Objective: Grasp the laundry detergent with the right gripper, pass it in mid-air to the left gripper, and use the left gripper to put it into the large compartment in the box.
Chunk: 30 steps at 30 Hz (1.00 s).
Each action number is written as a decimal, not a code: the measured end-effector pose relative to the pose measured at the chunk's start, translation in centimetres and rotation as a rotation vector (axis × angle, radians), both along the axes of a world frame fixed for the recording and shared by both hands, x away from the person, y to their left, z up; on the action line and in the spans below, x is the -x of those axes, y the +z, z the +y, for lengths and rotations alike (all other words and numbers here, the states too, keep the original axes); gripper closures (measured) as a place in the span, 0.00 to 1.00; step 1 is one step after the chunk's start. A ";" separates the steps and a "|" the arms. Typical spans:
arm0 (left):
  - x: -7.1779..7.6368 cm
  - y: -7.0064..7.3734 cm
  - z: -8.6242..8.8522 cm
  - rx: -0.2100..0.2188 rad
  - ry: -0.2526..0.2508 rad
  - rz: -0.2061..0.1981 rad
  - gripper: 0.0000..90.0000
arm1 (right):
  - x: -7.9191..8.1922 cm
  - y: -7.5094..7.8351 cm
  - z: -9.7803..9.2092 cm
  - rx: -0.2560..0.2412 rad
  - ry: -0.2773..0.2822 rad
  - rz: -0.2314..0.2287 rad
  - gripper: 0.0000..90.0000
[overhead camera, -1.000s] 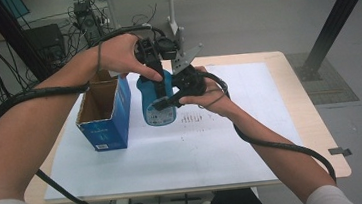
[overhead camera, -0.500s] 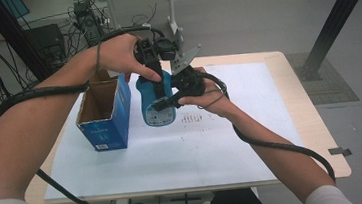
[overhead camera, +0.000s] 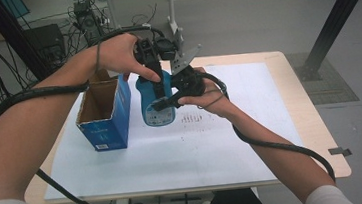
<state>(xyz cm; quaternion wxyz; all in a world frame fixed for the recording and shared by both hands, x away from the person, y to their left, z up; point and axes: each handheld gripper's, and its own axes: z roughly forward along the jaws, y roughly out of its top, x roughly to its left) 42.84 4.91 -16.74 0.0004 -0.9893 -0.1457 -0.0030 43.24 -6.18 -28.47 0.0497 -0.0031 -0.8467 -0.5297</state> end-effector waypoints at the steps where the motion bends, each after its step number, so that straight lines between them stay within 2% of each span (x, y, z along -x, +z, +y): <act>1: 0.0 0.0 0.0 0.001 0.000 -0.002 0.40 | -0.1 -0.1 0.1 -0.012 0.007 -0.015 0.49; 21: -0.1 0.0 0.4 0.012 0.010 0.002 0.40 | -0.4 -0.2 0.3 -0.032 0.016 -0.014 0.48; 30: -0.1 0.0 0.5 0.018 0.011 0.004 0.40 | -0.4 -0.1 0.3 -0.023 0.017 -0.005 0.48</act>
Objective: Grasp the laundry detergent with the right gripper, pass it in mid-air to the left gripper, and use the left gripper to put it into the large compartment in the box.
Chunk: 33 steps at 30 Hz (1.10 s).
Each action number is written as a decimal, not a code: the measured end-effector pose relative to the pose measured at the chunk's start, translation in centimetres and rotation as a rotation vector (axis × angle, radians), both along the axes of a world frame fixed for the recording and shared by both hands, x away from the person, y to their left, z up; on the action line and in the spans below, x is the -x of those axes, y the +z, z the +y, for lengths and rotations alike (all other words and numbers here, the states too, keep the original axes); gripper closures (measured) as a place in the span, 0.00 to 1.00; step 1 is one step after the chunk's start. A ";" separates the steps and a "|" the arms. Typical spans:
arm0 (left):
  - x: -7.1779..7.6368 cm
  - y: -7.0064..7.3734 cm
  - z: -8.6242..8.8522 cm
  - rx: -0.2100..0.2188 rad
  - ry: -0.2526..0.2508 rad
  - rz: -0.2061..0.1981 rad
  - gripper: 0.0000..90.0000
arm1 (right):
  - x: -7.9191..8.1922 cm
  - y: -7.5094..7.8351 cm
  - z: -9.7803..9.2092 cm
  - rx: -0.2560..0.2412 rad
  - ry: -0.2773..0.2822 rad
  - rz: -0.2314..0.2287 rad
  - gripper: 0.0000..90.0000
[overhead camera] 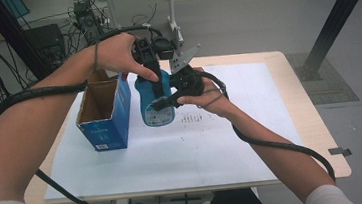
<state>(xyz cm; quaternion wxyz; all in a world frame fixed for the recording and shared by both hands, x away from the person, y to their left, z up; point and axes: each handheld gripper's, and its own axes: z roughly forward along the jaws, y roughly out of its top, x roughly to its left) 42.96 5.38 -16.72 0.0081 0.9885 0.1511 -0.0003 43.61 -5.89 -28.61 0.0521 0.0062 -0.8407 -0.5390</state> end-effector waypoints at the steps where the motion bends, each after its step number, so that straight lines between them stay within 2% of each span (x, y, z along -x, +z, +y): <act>1: 0.0 0.0 0.0 0.001 0.000 0.001 0.40 | 0.0 0.0 0.0 -0.001 0.000 0.000 0.48; 20: 0.1 0.2 0.2 0.013 0.013 -0.003 0.40 | 0.0 0.0 -0.1 -0.015 -0.002 -0.004 0.47; 33: 0.1 0.1 0.0 0.005 0.018 -0.003 0.40 | -0.1 -0.1 -0.2 -0.022 -0.003 0.002 0.47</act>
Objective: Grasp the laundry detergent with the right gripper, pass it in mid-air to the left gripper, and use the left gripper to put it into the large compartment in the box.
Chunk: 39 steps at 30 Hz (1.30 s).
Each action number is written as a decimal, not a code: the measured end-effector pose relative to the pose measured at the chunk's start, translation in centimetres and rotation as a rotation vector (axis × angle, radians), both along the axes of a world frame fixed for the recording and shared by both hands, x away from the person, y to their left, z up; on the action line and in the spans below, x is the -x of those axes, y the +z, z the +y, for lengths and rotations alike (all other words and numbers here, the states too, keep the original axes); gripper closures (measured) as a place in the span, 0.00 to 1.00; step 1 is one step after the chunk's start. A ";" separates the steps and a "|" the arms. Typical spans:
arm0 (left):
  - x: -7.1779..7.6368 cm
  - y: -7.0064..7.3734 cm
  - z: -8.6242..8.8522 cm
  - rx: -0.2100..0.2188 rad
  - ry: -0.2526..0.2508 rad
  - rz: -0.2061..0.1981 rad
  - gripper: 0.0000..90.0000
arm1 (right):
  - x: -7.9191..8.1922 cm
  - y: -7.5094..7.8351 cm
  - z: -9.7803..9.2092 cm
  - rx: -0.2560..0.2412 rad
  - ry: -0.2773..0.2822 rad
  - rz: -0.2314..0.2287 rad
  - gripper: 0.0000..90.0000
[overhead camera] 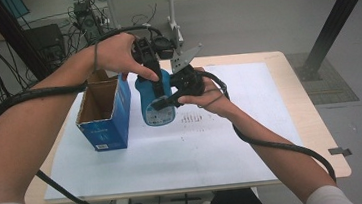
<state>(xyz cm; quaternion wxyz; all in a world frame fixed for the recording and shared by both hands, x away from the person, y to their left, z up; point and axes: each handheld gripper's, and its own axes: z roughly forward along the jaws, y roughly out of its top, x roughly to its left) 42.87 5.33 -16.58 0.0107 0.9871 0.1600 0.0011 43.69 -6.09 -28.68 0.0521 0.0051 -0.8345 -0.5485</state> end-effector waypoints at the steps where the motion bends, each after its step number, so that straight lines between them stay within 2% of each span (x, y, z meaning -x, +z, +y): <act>1: 0.0 0.0 0.0 0.000 0.000 0.001 0.40 | 0.0 0.0 0.0 -0.001 0.002 0.001 0.47; 11: 0.0 -0.1 0.0 -0.007 0.004 0.002 0.40 | 0.0 -0.1 0.0 -0.002 0.000 0.021 0.45; 26: 0.0 0.0 0.3 -0.003 0.014 0.002 0.41 | -0.1 0.0 0.2 -0.008 0.002 0.027 0.45; 29: 0.0 0.0 0.5 -0.006 0.023 -0.003 0.41 | 0.0 -0.1 0.2 -0.006 -0.006 0.029 0.40; 31: -0.1 0.0 0.7 -0.013 0.030 -0.004 0.41 | -0.1 0.0 -0.1 -0.014 -0.019 0.035 0.34; 32: 0.0 -0.1 0.8 0.002 0.052 -0.009 0.41 | -0.3 0.0 -0.4 0.002 -0.036 0.047 0.26; 33: -0.2 0.0 1.0 -0.008 0.045 -0.008 0.41 | -0.3 0.0 -0.4 0.002 -0.036 0.047 0.26; 36: -0.3 0.3 1.3 -0.012 0.057 -0.008 0.41 | -0.6 0.0 -1.0 0.072 -0.073 0.066 0.14; 37: -0.4 0.4 1.4 -0.012 0.067 -0.009 0.41 | -0.7 -0.1 -1.5 0.109 -0.103 0.089 0.09; 39: -0.4 0.6 1.5 -0.003 0.089 -0.011 0.41 | -0.8 -0.1 -1.7 0.122 -0.112 0.105 0.07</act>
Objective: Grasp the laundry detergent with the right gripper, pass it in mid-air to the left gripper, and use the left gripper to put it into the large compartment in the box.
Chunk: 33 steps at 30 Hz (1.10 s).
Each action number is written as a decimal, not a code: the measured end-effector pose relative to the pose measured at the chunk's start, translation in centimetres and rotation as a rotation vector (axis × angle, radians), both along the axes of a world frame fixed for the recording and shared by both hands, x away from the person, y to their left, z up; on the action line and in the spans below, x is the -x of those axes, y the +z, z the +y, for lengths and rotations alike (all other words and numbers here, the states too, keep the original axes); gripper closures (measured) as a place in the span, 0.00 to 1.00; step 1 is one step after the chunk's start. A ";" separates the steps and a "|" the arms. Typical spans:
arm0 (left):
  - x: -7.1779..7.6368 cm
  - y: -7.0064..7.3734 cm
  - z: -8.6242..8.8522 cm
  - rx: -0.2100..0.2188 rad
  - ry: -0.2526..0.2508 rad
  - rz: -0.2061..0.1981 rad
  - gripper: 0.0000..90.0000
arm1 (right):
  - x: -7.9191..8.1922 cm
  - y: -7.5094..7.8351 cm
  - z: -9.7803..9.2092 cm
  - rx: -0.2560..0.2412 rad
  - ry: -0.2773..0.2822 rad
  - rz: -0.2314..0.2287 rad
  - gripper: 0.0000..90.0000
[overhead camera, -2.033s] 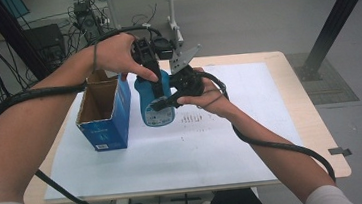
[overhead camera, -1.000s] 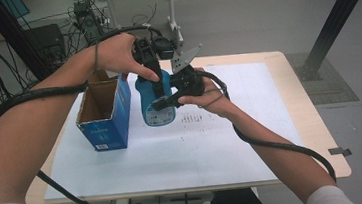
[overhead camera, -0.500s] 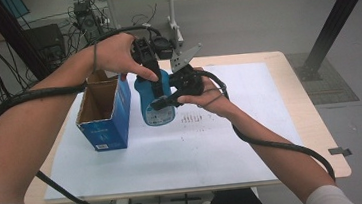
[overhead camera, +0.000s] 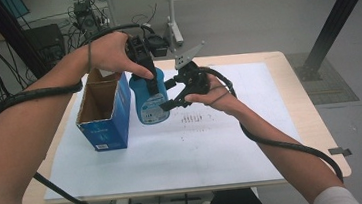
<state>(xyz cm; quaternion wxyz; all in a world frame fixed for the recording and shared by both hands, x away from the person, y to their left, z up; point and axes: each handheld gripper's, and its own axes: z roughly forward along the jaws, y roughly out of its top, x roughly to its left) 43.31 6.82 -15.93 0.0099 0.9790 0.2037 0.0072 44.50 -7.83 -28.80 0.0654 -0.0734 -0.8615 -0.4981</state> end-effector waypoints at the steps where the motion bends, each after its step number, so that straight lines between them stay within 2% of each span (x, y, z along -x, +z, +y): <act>1: -0.1 0.2 0.1 -0.003 0.008 0.001 0.41 | -0.1 -0.1 -0.3 0.013 -0.015 0.015 0.04; 3: -0.2 0.5 0.2 0.002 0.031 0.003 0.41 | -0.3 -0.1 -0.8 0.053 -0.046 0.034 0.01; 7: -0.6 1.3 0.4 0.003 0.091 0.014 0.41 | -0.1 0.1 -2.0 0.142 -0.095 0.010 0.00; 9: -0.7 1.8 0.5 0.003 0.118 0.005 0.41 | 0.0 0.3 -2.7 0.177 -0.116 0.000 0.00; 15: -0.8 3.2 0.7 -0.007 0.200 -0.017 0.41 | 0.1 1.3 -5.5 0.250 -0.194 0.006 0.00; 20: -1.2 5.1 1.0 -0.011 0.277 -0.041 0.41 | 0.3 2.1 -8.1 0.331 -0.260 0.011 0.00; 27: -1.8 8.3 1.8 0.009 0.422 -0.092 0.41 | 0.7 2.6 -10.4 0.391 -0.302 -0.010 0.00; 33: -1.9 10.8 2.9 0.016 0.564 -0.115 0.41 | 1.2 3.3 -12.5 0.432 -0.342 -0.013 0.00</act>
